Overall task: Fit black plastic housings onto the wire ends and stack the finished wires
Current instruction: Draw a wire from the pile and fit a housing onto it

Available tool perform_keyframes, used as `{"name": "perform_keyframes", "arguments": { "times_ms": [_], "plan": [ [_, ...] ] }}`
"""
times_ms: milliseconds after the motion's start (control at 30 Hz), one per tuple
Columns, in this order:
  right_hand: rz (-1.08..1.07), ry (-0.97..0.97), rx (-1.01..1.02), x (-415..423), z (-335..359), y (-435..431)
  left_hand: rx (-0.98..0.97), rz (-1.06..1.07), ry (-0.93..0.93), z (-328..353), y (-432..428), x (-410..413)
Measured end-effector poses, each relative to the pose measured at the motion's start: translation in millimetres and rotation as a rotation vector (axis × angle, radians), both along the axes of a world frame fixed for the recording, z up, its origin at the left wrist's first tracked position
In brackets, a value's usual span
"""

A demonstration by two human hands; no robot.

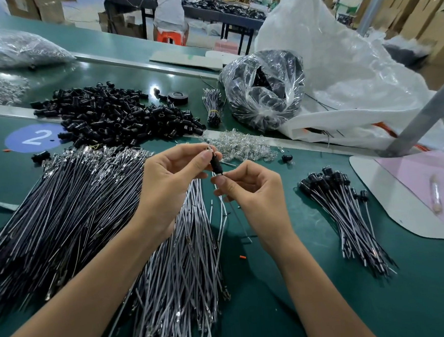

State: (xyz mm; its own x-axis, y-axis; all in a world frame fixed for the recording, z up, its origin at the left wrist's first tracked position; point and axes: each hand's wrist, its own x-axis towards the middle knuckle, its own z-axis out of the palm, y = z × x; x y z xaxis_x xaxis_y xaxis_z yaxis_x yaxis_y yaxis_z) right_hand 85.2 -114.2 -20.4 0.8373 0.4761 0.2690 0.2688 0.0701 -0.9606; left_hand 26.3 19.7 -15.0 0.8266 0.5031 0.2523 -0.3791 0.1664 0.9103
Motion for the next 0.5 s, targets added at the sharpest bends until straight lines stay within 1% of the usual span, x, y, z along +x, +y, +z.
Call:
{"name": "perform_keyframes", "arguments": {
  "times_ms": [500],
  "plan": [
    [-0.018, -0.033, -0.016, 1.1, -2.9, 2.9, -0.030, -0.025, -0.040, -1.0, -0.1, -1.6]
  ]
}}
